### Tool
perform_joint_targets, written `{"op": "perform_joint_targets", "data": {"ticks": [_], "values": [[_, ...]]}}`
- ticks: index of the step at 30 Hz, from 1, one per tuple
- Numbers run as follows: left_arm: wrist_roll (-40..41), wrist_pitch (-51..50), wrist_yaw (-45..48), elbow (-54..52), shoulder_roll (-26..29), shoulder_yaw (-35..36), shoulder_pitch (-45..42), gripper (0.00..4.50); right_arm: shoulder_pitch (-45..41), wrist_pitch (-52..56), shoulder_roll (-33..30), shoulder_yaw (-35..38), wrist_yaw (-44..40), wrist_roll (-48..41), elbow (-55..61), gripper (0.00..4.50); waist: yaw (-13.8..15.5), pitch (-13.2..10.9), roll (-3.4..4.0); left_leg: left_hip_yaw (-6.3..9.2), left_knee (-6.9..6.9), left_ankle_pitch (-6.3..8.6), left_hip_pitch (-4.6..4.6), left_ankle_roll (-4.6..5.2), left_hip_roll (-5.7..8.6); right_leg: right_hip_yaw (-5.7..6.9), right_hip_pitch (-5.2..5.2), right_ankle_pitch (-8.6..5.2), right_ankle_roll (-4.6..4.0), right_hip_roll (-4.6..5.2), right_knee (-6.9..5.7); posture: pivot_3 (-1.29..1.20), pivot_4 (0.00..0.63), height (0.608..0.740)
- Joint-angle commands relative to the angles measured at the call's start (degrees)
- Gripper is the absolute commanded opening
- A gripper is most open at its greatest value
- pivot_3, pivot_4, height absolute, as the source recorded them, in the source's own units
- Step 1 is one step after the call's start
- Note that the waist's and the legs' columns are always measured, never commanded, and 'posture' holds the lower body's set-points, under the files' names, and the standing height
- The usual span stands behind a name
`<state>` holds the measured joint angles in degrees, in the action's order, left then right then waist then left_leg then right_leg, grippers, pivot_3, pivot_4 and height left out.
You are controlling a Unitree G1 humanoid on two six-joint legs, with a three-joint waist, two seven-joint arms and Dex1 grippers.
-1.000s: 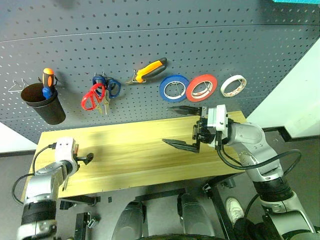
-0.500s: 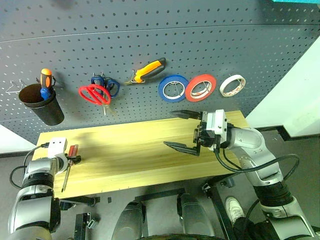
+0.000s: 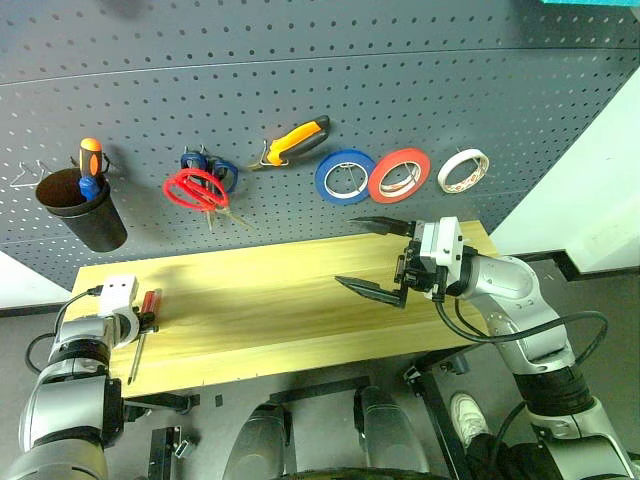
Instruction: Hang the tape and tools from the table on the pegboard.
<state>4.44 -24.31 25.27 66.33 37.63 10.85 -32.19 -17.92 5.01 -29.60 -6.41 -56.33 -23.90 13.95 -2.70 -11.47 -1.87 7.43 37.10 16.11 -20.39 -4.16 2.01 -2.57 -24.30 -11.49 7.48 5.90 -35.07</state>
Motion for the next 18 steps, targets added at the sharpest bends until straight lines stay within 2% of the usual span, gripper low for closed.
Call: {"op": "perform_joint_targets", "data": {"ticks": [1,4,6,8,11,14,18], "values": [[1.07,0.7,2.63,-5.06,1.53,0.85,3.54,0.88,-0.54,-0.3,0.28,1.07,0.28,-0.75,1.98,4.5,-0.06,0.0,0.0,0.0,0.0,0.0,0.0,0.0,0.0,0.0,0.0,0.0,0.0,0.0,0.0,-0.08,0.119,0.74],[3.01,2.92,7.18,-18.88,2.28,1.64,11.68,0.88,-1.29,2.13,0.31,1.14,-0.7,-3.01,1.96,4.5,-0.54,0.0,0.0,0.0,-0.02,0.0,-0.02,0.0,-0.01,-0.01,-0.01,0.0,0.0,0.0,0.01,-0.08,0.121,0.74],[5.95,3.89,10.83,-32.79,2.75,3.83,20.72,0.88,-2.13,4.28,0.27,1.14,-1.94,-5.2,1.97,4.5,-0.8,0.0,0.0,0.0,-0.03,0.0,-0.04,0.0,-0.02,-0.02,-0.02,0.0,-0.01,0.01,0.03,-0.06,0.121,0.74],[8.63,8.84,13.79,-44.84,3.0,7.61,29.64,0.88,-3.45,7.64,0.53,1.43,-2.78,-8.68,2.38,4.5,-1.06,0.0,-0.01,-0.01,-0.05,0.01,-0.08,-0.01,-0.05,-0.05,-0.08,0.0,-0.02,0.03,0.06,-0.05,0.12,0.74],[17.39,11.83,19.16,-60.19,2.04,16.41,38.8,0.88,-6.09,12.08,1.78,2.48,-2.85,-14.26,3.41,4.5,-0.97,0.0,0.0,-0.02,-0.08,0.01,-0.1,-0.02,-0.12,-0.06,-0.13,0.0,-0.06,0.02,0.09,-0.03,0.12,0.74],[28.34,10.44,20.28,-69.32,0.97,26.38,39.91,0.88,-9.39,13.67,4.62,4.13,-1.34,-18.34,3.5,4.5,0.23,-0.01,0.01,-0.01,-0.08,0.01,-0.08,-0.01,-0.22,0.0,-0.1,-0.08,-0.33,-0.04,0.09,-0.01,0.116,0.74],[40.17,7.43,16.82,-71.99,3.91,36.66,30.94,0.88,-12.55,12.07,7.07,3.84,-1.71,-18.19,3.88,4.5,0.86,0.02,-0.01,-0.01,0.03,0.01,-0.03,-0.01,-0.29,0.05,0.0,-0.11,-0.27,-0.17,0.11,0.0,0.109,0.74]]}}
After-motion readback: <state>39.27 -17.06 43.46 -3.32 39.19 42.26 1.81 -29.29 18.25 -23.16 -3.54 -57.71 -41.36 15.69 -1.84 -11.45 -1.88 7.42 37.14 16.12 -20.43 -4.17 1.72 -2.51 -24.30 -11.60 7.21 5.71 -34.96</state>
